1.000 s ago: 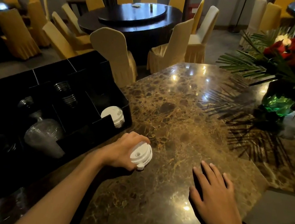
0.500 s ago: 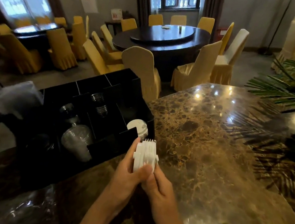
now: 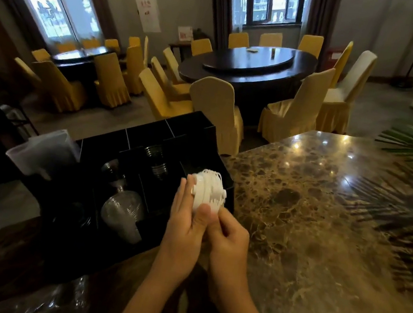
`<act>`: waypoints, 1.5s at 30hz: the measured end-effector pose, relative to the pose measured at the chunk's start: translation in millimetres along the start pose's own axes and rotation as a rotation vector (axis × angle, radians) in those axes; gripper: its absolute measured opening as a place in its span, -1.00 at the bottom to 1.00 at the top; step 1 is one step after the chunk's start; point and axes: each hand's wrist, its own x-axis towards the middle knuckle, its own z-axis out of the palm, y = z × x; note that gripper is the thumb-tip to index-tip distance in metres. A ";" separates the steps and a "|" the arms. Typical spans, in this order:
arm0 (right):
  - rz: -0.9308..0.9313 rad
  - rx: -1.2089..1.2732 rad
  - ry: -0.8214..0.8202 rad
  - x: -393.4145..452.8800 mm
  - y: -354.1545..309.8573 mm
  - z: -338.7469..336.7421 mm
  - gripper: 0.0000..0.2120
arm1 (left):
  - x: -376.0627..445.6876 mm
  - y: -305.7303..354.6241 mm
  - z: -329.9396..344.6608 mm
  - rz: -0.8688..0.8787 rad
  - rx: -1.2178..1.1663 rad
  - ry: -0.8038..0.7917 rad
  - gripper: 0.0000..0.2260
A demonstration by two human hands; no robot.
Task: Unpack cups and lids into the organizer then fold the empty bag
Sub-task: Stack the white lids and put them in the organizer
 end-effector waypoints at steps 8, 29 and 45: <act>0.381 0.300 0.231 70.5 22.8 19.7 -0.72 | 70.3 0.8 -3.6 0.312 0.440 0.111 -0.65; 0.840 0.709 0.353 84.5 75.5 -1.0 -0.75 | 100.4 -52.8 30.2 0.204 1.148 0.045 -0.86; 0.729 0.469 0.352 40.5 68.9 -23.1 -0.74 | 96.7 -57.1 29.5 0.226 1.168 -0.019 -0.95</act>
